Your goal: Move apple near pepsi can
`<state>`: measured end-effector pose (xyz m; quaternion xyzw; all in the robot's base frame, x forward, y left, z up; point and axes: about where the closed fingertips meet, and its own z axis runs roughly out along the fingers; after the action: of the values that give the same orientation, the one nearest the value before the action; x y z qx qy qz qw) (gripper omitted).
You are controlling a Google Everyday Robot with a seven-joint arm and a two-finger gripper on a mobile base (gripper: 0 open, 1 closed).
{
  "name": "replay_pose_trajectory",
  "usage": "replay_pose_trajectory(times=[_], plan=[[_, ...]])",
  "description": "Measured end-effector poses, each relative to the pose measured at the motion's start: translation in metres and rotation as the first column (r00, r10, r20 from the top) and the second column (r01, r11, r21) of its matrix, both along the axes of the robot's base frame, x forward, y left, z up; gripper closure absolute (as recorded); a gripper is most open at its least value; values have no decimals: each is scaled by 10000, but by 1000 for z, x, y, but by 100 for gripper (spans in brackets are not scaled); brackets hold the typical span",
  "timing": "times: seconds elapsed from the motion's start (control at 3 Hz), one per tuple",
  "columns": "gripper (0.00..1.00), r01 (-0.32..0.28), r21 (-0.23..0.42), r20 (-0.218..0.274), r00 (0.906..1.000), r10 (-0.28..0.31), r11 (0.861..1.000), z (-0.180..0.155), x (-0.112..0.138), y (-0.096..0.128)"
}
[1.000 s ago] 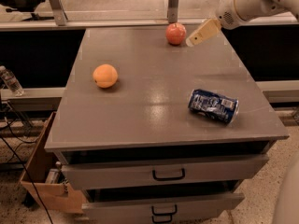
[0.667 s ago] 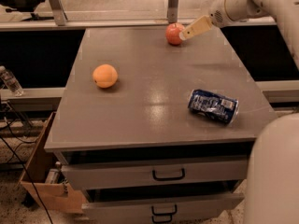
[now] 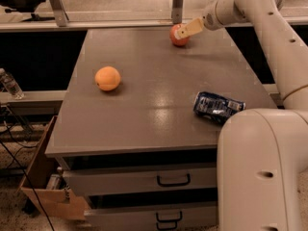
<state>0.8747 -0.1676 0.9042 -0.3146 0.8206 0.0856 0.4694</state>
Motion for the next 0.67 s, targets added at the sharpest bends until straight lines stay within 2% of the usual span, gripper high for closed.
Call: replay_pose_trajectory(times=[0.33,0.67], plan=[[1,279,173,-399,9988,-272,9995,-23,16,7],[17,336,365,-1039,9941,-296,9988,-42,21,19]])
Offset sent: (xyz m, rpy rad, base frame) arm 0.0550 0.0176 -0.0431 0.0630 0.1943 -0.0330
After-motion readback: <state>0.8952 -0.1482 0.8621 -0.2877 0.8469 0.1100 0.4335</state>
